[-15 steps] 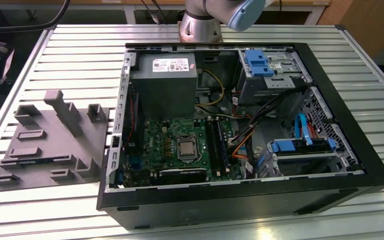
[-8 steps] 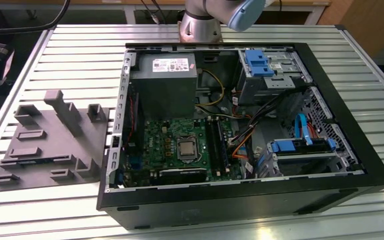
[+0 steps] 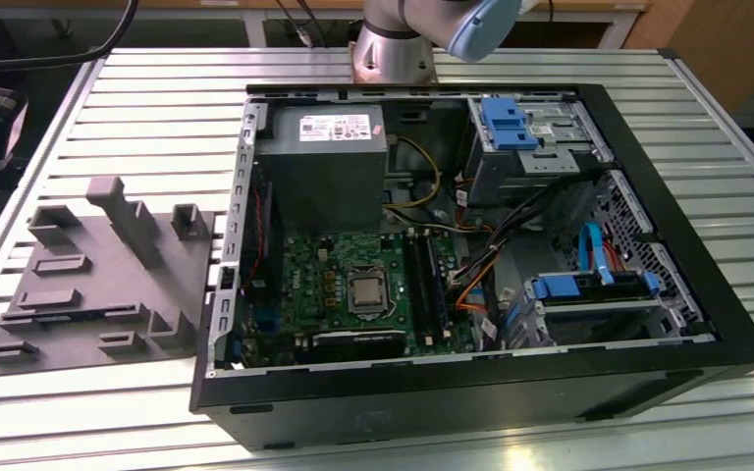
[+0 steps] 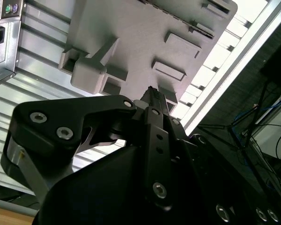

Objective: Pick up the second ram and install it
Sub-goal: 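Reach for the second ram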

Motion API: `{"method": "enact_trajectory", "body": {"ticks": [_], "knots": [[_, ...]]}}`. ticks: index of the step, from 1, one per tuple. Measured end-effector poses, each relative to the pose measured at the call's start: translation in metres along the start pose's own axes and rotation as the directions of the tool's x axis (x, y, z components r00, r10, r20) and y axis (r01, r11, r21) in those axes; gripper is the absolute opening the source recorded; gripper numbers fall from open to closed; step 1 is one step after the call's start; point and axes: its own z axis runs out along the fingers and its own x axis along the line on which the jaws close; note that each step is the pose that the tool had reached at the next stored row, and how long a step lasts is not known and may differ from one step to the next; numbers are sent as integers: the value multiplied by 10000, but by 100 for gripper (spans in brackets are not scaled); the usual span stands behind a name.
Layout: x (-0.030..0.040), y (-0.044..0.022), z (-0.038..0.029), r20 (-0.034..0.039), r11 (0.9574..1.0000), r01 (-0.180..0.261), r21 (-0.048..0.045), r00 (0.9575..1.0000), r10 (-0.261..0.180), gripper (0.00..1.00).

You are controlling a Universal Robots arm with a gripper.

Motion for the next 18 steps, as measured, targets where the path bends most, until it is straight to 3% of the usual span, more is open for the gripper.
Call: {"method": "enact_trajectory", "body": {"ticks": [18], "knots": [[18, -17, 40, -11, 10000, -1, 1, 10000, 1, 11]]}}
